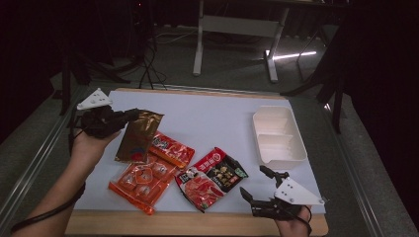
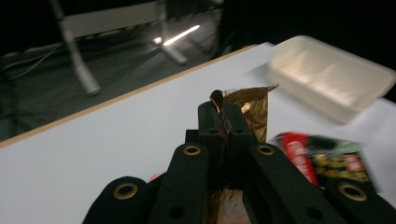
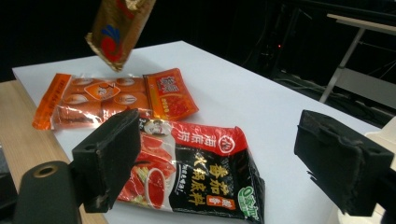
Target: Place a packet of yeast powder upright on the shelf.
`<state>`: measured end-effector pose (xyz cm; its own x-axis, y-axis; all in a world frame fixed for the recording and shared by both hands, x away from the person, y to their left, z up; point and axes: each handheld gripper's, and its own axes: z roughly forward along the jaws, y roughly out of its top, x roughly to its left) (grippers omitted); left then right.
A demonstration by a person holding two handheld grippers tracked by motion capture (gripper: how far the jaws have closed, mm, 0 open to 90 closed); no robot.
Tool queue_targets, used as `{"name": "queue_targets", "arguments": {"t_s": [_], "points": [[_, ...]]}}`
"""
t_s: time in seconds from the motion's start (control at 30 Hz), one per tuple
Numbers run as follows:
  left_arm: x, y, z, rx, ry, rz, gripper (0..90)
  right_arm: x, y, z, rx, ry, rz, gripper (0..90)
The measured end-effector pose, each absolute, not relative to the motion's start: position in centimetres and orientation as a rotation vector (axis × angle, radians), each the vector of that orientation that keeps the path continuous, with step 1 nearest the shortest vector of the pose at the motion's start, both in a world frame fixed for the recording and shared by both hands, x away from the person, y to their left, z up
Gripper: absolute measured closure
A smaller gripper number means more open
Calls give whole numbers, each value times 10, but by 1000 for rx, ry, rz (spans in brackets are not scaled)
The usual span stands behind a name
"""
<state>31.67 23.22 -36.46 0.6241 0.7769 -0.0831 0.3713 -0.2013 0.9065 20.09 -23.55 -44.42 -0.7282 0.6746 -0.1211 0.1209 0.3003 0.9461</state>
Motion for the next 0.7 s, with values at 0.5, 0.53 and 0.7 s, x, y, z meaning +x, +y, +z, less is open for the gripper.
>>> {"name": "queue_targets", "arguments": {"t_s": [0.5, 0.53, 0.7], "points": [[307, 161, -367, 1811, 719, 350, 893, 204, -242, -435, 789, 2099, 1382, 135], [307, 158, -368, 1811, 708, 339, 893, 204, -243, -434, 802, 2099, 1396, 135], [305, 141, -373, 1820, 674, 310, 893, 206, -243, -429, 784, 2101, 1386, 104]]}}
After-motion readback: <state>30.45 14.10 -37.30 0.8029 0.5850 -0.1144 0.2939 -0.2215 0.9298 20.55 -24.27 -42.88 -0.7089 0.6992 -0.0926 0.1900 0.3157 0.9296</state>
